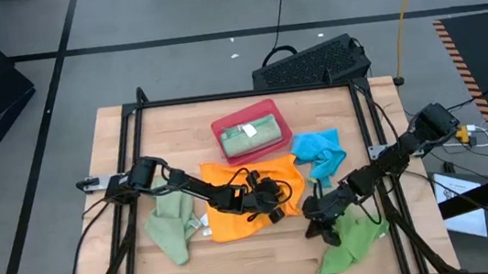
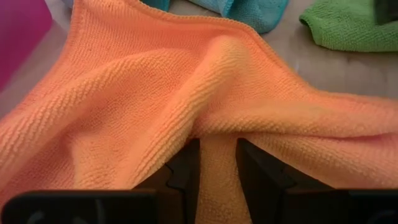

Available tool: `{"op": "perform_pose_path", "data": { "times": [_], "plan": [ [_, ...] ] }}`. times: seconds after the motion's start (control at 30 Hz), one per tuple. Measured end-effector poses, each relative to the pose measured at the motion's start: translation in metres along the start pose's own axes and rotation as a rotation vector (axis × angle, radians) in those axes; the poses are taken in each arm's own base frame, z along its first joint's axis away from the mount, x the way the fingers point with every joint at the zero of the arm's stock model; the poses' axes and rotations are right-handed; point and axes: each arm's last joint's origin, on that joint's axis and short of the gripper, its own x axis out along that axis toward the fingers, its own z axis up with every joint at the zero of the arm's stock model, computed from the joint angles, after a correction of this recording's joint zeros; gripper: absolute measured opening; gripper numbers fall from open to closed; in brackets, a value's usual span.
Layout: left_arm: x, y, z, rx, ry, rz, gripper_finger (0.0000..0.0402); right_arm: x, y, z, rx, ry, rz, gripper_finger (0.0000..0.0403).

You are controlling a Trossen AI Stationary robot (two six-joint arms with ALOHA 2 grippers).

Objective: Fold microfiber towels
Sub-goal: Fold the yellow microfiber cloth

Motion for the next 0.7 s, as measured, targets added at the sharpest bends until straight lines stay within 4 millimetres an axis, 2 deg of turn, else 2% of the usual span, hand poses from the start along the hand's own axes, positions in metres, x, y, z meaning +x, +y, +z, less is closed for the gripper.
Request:
{"op": "perform_pose_path", "data": {
  "times": [0.07,0.13,0.27,0.4,0.57,0.7],
  "plan": [
    [0.000,0.000,0.000,0.013,0.000,-0.002,0.0108,0.000,0.000,0.000,0.003,0.028,0.035,0.0009],
    [0.000,-0.001,0.000,0.016,0.000,-0.003,0.0108,-0.001,-0.003,0.000,0.009,0.019,-0.006,0.0007],
    [-0.001,-0.001,0.000,0.018,0.001,-0.004,0.0108,-0.003,-0.018,-0.007,0.031,-0.009,-0.280,0.0021],
    [-0.001,-0.001,0.000,0.018,0.001,-0.004,0.0108,-0.005,-0.023,-0.010,0.006,-0.019,-0.407,0.0064],
    [-0.001,-0.001,0.000,0.017,0.000,-0.004,0.0108,-0.006,-0.025,-0.011,-0.207,-0.078,-0.484,0.0133],
    [-0.001,-0.001,0.000,0.015,0.000,-0.004,0.0108,-0.007,-0.029,-0.014,-0.320,-0.074,-0.546,0.0167]
  ]
}}
